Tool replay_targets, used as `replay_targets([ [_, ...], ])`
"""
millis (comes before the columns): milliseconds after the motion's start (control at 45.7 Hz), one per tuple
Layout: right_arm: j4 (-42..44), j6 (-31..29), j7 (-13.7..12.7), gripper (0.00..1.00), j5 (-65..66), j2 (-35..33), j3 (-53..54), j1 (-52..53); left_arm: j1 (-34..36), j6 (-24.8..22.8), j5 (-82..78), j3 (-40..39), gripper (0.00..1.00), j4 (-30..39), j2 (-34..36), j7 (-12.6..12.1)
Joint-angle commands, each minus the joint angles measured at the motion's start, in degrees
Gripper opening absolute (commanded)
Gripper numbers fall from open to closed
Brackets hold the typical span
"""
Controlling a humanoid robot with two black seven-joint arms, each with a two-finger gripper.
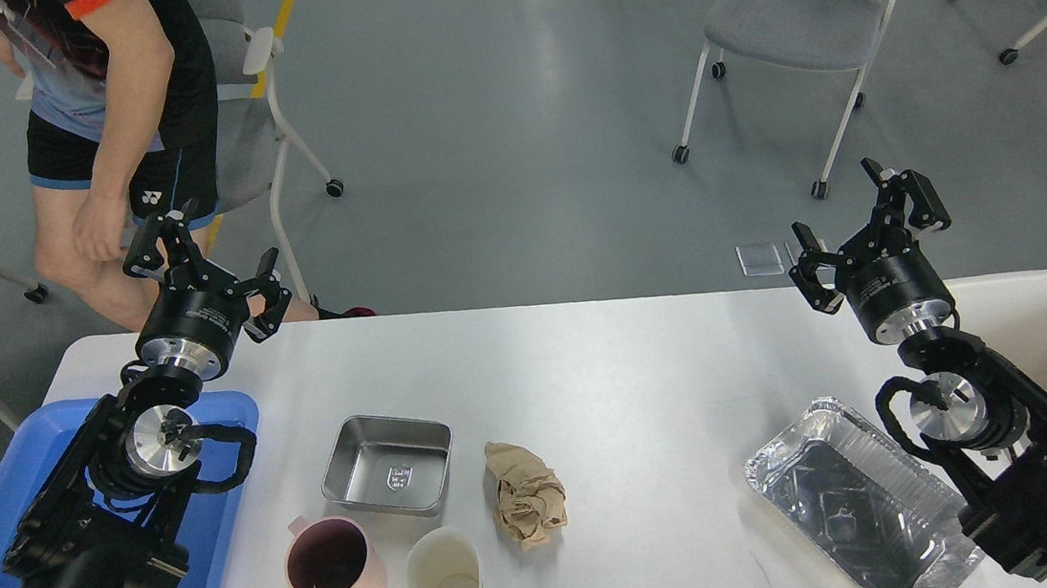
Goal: Tidy desktop
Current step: 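Lower the left gripper toward the pink cup beside the blue tray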
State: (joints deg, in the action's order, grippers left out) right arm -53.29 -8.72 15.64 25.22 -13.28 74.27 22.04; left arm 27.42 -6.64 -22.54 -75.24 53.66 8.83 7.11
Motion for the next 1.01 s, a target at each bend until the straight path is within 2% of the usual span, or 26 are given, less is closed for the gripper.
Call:
replay_targets([
  [0,-0.06,0.02,0.00,1.00,0.00,0.01,-0.09,-0.16,0.09,0.58,-0.75,2.63,0.97,1.27,1.36,0.54],
  [153,-0.06,0.20,0.00,1.00,0.00,0.01,-0.09,-0.77,-0.61,1.98,-0.75,10.97,0.97,4.52,8.73,0.19],
  [285,-0.06,0.20,0.00,1.00,0.00,0.01,-0.09,-1.03,-0.26,1.98,-0.66,22.57,0.97,11.45,22.25,-2.44],
  [350,0.12,0.20,0.00,1.00,0.00,0.01,-0.09,-1.12,0.52,1.90,-0.66,28.11,0.97,16.20,30.43,-6.04],
  [482,0.12,0.20,0.00,1.00,0.09,0.01,-0.09,-1.03,4.21,1.11,-0.66,36.37,0.97,25.08,44.58,-16.23],
  [569,0.21,0.20,0.00,1.00,0.09,0.45,-0.09,-1.03,6.41,-2.58,-0.66,40.25,0.96,28.77,51.97,-22.04],
  [613,0.21,0.20,0.00,1.00,0.18,0.71,-0.09,-1.03,6.94,-5.38,-0.75,41.83,0.96,30.44,55.05,-23.80],
  [701,0.21,0.20,0.00,1.00,0.27,0.80,-0.09,-1.03,7.12,-9.87,-1.10,44.73,0.96,33.43,60.76,-25.13],
  [832,0.21,0.29,0.00,1.00,0.44,0.98,-0.09,-1.03,7.12,-13.92,-4.35,49.92,0.96,36.16,68.59,-25.04],
  [986,0.21,0.37,0.00,1.00,0.44,1.33,-0.09,-1.03,6.68,-17.52,-6.55,50.80,0.96,38.62,74.83,-24.86],
])
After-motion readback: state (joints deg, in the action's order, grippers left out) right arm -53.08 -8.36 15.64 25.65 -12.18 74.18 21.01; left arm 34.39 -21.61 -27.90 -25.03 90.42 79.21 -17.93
